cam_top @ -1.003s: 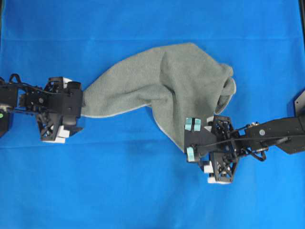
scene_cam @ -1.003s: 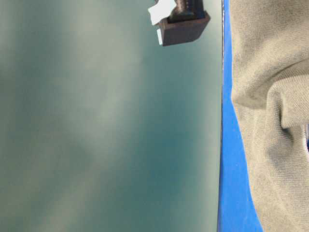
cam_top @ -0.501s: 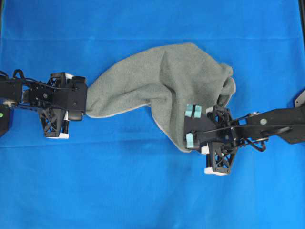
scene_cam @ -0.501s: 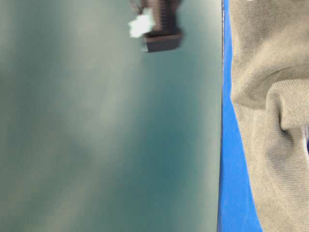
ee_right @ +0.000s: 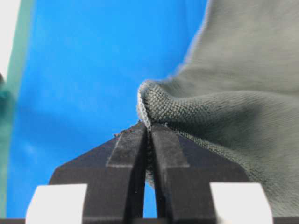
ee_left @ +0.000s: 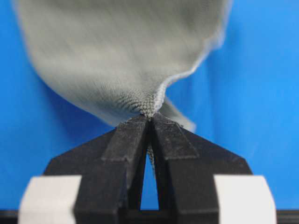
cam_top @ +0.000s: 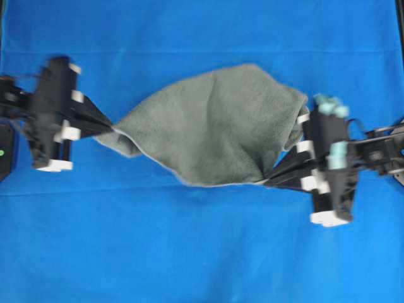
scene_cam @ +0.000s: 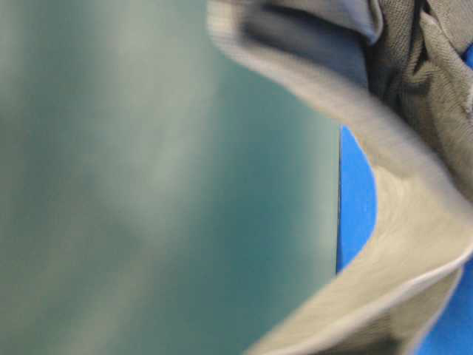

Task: Fold a large towel.
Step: 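Lift the towel with both grippers and stretch it apart in the air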

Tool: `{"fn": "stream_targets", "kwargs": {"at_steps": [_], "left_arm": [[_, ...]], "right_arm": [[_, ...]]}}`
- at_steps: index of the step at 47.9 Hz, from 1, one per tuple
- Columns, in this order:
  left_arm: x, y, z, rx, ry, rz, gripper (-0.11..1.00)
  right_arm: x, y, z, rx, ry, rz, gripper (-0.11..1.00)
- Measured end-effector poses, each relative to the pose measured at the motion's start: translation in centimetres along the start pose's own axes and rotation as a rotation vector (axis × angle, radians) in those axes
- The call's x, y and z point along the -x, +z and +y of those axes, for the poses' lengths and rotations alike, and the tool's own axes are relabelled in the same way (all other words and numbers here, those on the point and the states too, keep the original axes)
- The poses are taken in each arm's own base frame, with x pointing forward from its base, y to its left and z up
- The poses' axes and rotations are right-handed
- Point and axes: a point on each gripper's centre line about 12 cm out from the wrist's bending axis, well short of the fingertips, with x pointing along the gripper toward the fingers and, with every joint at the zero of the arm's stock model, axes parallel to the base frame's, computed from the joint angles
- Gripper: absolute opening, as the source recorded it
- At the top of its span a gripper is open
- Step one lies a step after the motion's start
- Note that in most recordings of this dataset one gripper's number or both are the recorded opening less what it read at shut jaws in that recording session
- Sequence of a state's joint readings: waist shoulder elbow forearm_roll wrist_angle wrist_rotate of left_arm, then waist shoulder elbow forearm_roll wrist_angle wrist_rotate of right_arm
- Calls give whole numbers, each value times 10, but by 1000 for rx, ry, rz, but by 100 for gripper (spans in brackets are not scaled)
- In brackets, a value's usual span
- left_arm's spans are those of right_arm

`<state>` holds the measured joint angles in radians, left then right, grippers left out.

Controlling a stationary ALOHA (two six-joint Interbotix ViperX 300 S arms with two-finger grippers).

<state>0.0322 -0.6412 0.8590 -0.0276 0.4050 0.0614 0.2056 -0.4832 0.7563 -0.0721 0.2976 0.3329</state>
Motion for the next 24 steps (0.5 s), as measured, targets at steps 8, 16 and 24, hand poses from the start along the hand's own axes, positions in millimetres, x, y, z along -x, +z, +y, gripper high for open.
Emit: {"fn": "stream_targets", "kwargs": {"at_steps": [8,16,24], "left_arm": [[37,26,3,1,15,-148,2],[53,53,33,40,125,-223,2],[80,87,70,-45,284,-299,2]], "right_arm": [[42,24,-7,51,-22,-150,2],[84,50,-60,46,-240,-266,2],[133,71,-119,15,-536,-336,2]]}}
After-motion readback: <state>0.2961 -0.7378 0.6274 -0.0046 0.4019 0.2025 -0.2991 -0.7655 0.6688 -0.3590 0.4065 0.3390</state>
